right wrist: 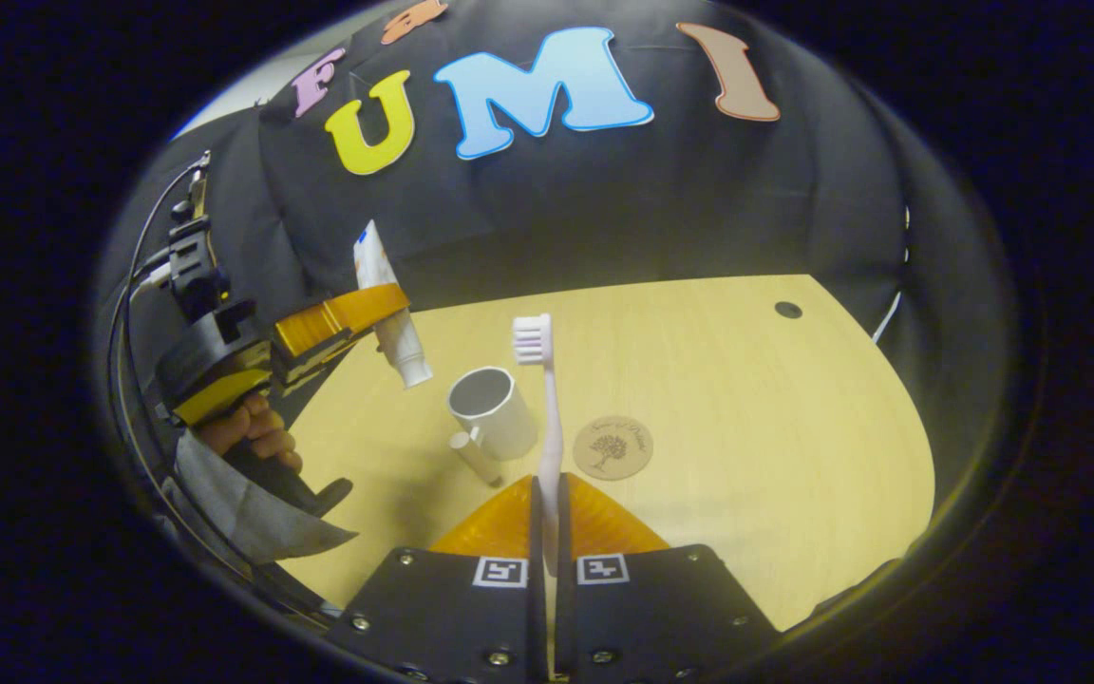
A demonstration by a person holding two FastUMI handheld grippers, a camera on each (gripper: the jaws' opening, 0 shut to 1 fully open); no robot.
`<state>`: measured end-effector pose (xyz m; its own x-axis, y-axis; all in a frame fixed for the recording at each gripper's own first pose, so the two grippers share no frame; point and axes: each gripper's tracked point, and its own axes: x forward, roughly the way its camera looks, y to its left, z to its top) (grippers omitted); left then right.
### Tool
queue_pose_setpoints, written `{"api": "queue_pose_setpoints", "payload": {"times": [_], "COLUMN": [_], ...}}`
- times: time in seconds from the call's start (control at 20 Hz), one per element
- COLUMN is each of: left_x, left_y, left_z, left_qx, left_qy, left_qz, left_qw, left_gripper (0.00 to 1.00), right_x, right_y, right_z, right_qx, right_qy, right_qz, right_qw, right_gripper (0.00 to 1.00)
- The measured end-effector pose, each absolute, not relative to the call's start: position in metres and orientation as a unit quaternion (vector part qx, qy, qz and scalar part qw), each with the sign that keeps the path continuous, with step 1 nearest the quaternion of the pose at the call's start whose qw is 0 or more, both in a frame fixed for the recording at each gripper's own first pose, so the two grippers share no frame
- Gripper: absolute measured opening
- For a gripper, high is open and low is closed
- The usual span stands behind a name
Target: Put the toothbrush and toothpaste on the desktop into the cup, then pick up the cup and place it on the coaster on the desktop.
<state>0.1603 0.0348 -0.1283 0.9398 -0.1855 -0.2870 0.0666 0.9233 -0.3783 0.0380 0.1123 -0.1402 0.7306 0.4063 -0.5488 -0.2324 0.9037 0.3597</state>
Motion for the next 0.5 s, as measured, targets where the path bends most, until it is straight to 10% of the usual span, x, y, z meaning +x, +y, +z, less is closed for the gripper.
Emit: {"api": "queue_pose_setpoints", "payload": {"times": [0.5], "left_x": [0.185], "left_y": [0.023], "left_z": [-0.221], "left_qx": [-0.140], "left_qy": [0.237], "left_qz": [-0.076], "left_qw": [0.958], "left_gripper": [0.26], "right_x": [0.038], "right_y": [0.111], "right_z": [-0.144], "right_qx": [0.154], "right_qy": [0.334], "right_qz": [0.136], "right_qw": [0.920], "right_gripper": [0.04]}}
